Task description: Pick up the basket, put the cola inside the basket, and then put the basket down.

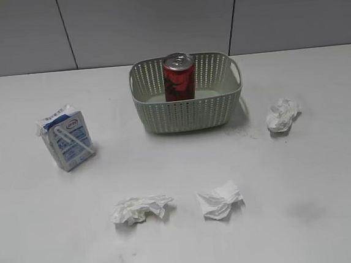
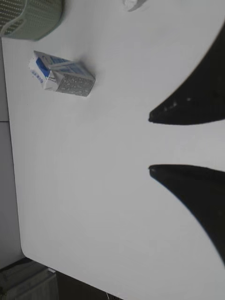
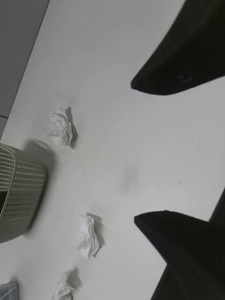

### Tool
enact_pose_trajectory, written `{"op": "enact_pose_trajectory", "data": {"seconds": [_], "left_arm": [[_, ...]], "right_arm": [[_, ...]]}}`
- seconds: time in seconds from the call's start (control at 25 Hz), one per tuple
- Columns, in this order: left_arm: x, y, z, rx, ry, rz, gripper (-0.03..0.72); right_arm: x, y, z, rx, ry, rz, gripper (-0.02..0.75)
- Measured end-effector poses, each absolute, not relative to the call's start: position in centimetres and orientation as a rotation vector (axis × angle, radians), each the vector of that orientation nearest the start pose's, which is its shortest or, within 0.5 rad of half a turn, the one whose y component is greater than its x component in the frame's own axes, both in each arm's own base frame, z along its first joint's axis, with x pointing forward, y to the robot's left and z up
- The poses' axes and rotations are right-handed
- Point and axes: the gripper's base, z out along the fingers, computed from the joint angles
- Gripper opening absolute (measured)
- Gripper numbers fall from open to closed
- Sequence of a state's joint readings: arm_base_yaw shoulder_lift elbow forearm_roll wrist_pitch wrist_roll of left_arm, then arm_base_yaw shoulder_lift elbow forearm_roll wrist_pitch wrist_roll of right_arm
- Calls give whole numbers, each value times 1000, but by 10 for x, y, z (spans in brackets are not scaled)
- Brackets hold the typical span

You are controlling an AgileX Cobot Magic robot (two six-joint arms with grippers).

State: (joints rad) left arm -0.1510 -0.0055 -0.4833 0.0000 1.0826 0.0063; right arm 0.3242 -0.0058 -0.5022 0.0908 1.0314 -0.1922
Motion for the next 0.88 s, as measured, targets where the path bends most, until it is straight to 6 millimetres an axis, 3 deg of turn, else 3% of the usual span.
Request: {"op": "enact_pose_trajectory", "data": {"seconds": [0.24, 0.64, 0.88], "left_arm": [[-5, 0, 271, 59, 2077, -27, 231], [-5, 0, 271, 53, 2077, -23, 231], [-5, 0, 271, 53, 2077, -23, 231]], "right_arm": [[-7, 5, 281, -485, 1949, 172, 584], [-5, 7, 281, -221, 1992, 2, 584], [-5, 7, 281, -180, 1996, -25, 584]]}}
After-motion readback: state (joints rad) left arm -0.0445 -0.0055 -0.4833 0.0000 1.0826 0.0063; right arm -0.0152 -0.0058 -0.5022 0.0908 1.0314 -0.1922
